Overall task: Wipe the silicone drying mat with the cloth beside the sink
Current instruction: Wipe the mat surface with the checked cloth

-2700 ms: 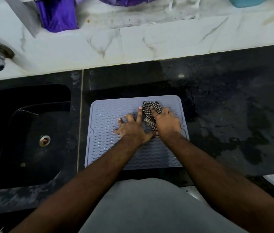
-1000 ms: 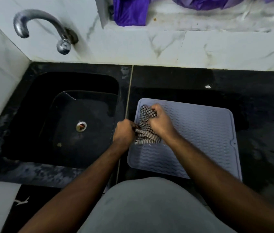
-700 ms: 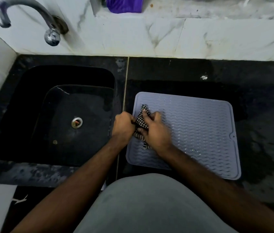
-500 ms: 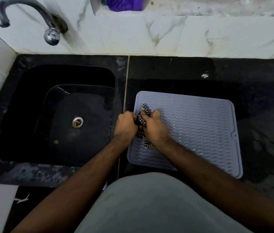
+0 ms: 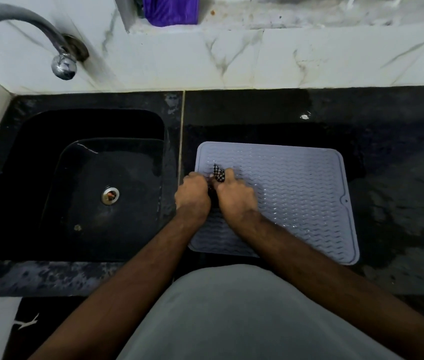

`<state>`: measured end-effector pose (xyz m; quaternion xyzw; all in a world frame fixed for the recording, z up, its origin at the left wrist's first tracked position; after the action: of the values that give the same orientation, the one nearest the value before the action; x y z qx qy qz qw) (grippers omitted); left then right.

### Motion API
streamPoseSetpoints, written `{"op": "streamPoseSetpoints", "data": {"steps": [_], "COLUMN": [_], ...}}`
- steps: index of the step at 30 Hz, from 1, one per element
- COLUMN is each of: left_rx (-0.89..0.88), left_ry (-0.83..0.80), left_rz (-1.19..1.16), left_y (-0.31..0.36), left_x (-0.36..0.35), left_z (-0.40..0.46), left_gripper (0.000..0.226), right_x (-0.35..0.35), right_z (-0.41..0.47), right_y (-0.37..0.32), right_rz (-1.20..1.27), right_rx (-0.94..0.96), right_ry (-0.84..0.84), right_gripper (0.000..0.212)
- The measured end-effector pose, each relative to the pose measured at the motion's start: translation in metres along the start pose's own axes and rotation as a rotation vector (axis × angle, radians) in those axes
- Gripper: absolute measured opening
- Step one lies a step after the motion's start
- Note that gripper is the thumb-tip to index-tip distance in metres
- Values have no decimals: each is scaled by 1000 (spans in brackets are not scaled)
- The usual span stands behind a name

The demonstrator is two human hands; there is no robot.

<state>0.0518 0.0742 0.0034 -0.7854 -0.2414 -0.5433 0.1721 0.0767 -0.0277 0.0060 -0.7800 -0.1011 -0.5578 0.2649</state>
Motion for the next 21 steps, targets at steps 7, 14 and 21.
{"op": "streamPoseSetpoints", "data": {"steps": [7,14,21], "left_rx": [11,-130,-322], "left_ry": [1,121,67], "left_rz": [193,250,-497], "left_y": [14,32,72], "left_x": [0,11,-15], "left_z": [-4,-9,-27], "left_gripper": [33,32,59], "right_x": [8,15,17], "right_z": [-20,-24,-20], "right_y": [49,73,72], "right_rz": [-11,73,58], "right_rx": [-68,-72,-108], "right_ry": [49,2,19], "right_gripper": [64,61,19]}}
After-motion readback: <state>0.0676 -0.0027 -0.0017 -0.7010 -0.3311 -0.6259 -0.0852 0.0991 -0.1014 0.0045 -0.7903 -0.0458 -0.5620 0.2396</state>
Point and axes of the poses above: each hand's wrist, its own z-axis towards the middle knuckle, its own x-axis out of the back of the hand, y = z × x, the point moved 1 cm from there along z, towards the middle knuckle, and after that the axes turned 13 degrees about z, right-handed, at the moved point
